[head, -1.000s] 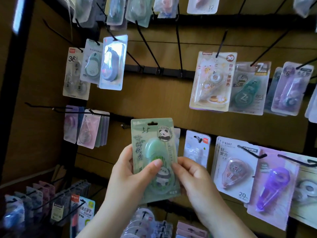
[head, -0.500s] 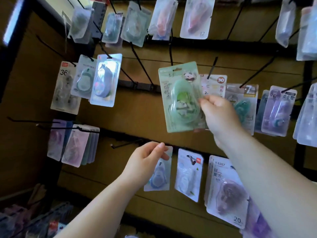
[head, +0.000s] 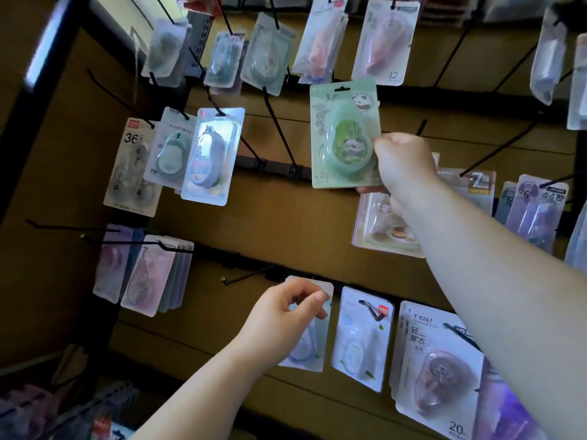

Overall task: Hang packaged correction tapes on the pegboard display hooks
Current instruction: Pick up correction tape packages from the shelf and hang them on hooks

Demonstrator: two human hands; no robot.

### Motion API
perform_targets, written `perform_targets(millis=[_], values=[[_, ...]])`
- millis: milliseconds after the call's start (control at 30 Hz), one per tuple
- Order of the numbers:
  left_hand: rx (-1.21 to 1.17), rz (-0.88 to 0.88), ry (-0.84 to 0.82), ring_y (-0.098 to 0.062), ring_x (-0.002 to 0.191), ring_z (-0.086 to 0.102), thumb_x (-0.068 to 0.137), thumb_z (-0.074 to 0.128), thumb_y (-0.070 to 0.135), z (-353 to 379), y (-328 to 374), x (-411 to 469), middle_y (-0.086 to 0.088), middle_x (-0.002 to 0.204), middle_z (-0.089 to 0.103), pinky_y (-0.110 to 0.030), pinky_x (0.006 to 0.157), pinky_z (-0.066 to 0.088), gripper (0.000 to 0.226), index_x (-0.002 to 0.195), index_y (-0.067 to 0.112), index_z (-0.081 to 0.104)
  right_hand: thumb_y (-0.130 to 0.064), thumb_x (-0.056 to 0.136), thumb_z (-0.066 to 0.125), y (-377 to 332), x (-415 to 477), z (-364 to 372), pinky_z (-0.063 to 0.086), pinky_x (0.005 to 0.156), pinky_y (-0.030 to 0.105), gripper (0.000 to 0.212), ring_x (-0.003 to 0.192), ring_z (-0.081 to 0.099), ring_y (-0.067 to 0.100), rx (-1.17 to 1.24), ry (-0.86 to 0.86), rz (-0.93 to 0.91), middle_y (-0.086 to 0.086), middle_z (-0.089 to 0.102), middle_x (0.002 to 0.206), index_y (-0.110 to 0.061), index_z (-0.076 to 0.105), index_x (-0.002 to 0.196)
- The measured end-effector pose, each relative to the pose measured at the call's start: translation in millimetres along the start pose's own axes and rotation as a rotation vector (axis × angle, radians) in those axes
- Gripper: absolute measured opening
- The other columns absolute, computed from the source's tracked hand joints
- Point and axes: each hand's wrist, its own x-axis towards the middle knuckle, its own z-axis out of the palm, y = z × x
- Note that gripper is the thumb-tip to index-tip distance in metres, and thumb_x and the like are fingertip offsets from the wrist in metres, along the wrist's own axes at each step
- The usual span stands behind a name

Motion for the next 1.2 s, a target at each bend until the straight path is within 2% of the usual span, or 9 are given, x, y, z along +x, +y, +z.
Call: perform_targets(millis=[100, 233, 433, 600, 767, 900, 1000, 1067, 1200], values=[[-0.007, 0.031, 0.000, 0.011, 0.052, 0.052, 0.090, 0.049, 0.027, 0.3, -0.2, -0.5, 0.010, 0.074, 0.063, -0.003, 0.047, 0.037, 0.017, 0.076, 0.032, 0.057, -0.011, 0.093, 0.036, -0.7, -1.8, 2.0, 0.048, 0.031, 0.019, 0.019, 0.060, 0.056, 0.019, 0.001, 0.016, 0.008, 0.007, 0.055, 0.108, -0.015, 0.054, 0.094], [-0.005, 0.047, 0.011, 0.012, 0.060, 0.054, 0.090, 0.050, 0.026, 0.2, -1.6, 0.4, 0.012, 0.071, 0.062, -0.006, 0.054, 0.040, 0.018, 0.074, 0.034, 0.057, -0.011, 0.094, 0.035, -0.8, -2.1, 6.2, 0.048, 0.031, 0.018, 0.019, 0.067, 0.058, 0.023, -0.021, 0.002, -0.006, 0.011, 0.059, 0.117, -0.013, 0.054, 0.091], [-0.013, 0.053, 0.021, 0.004, 0.067, 0.056, 0.090, 0.050, 0.028, -1.0, -2.1, -0.7, 0.014, 0.071, 0.060, -0.005, 0.060, 0.042, 0.019, 0.074, 0.037, 0.055, -0.015, 0.096, 0.035, 3.9, -0.4, 4.4, 0.049, 0.032, 0.018, 0.021, 0.062, 0.061, 0.019, -0.085, -0.001, -0.023, 0.009, 0.063, 0.110, -0.012, 0.055, 0.090], [-0.018, 0.077, 0.030, 0.000, 0.068, 0.055, 0.090, 0.050, 0.027, -1.4, -1.6, -1.1, 0.014, 0.073, 0.060, -0.004, 0.058, 0.042, 0.019, 0.074, 0.037, 0.053, -0.018, 0.096, 0.037, 7.0, 0.4, 1.1, 0.051, 0.036, 0.019, 0.027, 0.076, 0.065, 0.024, -0.132, -0.016, -0.019, 0.009, 0.064, 0.113, -0.009, 0.060, 0.105], [-0.018, 0.093, 0.031, 0.007, 0.069, 0.056, 0.090, 0.050, 0.025, -1.5, -1.8, -1.7, 0.016, 0.072, 0.059, -0.002, 0.060, 0.042, 0.021, 0.073, 0.038, 0.052, -0.018, 0.096, 0.037, 5.0, 1.5, 1.6, 0.053, 0.038, 0.020, 0.024, 0.068, 0.063, 0.021, -0.151, -0.010, -0.012, 0.009, 0.063, 0.114, -0.010, 0.059, 0.104], [-0.016, 0.086, 0.036, -0.002, 0.075, 0.057, 0.090, 0.049, 0.025, -1.7, -2.5, -1.4, 0.015, 0.073, 0.059, -0.007, 0.065, 0.043, 0.021, 0.073, 0.037, 0.052, -0.017, 0.096, 0.037, 4.5, 3.4, 2.3, 0.054, 0.041, 0.023, 0.020, 0.060, 0.060, 0.015, -0.148, -0.019, -0.005, 0.008, 0.062, 0.108, -0.013, 0.057, 0.097], [-0.014, 0.093, 0.037, -0.001, 0.072, 0.057, 0.090, 0.050, 0.025, -1.6, -2.7, -1.5, 0.016, 0.073, 0.058, -0.005, 0.062, 0.043, 0.021, 0.073, 0.037, 0.052, -0.014, 0.095, 0.037, 3.6, 4.2, 0.0, 0.053, 0.042, 0.025, 0.022, 0.058, 0.058, 0.015, -0.099, -0.032, 0.031, 0.005, 0.060, 0.096, -0.011, 0.058, 0.103], [-0.009, 0.097, 0.035, 0.000, 0.069, 0.056, 0.090, 0.050, 0.025, -1.5, -2.8, -1.5, 0.016, 0.073, 0.058, -0.004, 0.059, 0.043, 0.021, 0.073, 0.038, 0.051, -0.011, 0.093, 0.038, 1.7, 3.6, -1.2, 0.051, 0.037, 0.021, 0.022, 0.057, 0.059, 0.016, -0.033, -0.029, 0.071, 0.003, 0.060, 0.084, -0.012, 0.058, 0.100], [0.003, 0.102, 0.030, 0.007, 0.064, 0.056, 0.089, 0.050, 0.025, -0.4, -3.8, -1.4, 0.017, 0.073, 0.058, -0.004, 0.056, 0.042, 0.022, 0.073, 0.039, 0.051, -0.012, 0.091, 0.041, -4.4, 3.7, -2.7, 0.042, 0.031, 0.014, 0.019, 0.059, 0.059, 0.014, 0.043, -0.044, 0.143, 0.002, 0.059, 0.081, -0.012, 0.058, 0.099]])
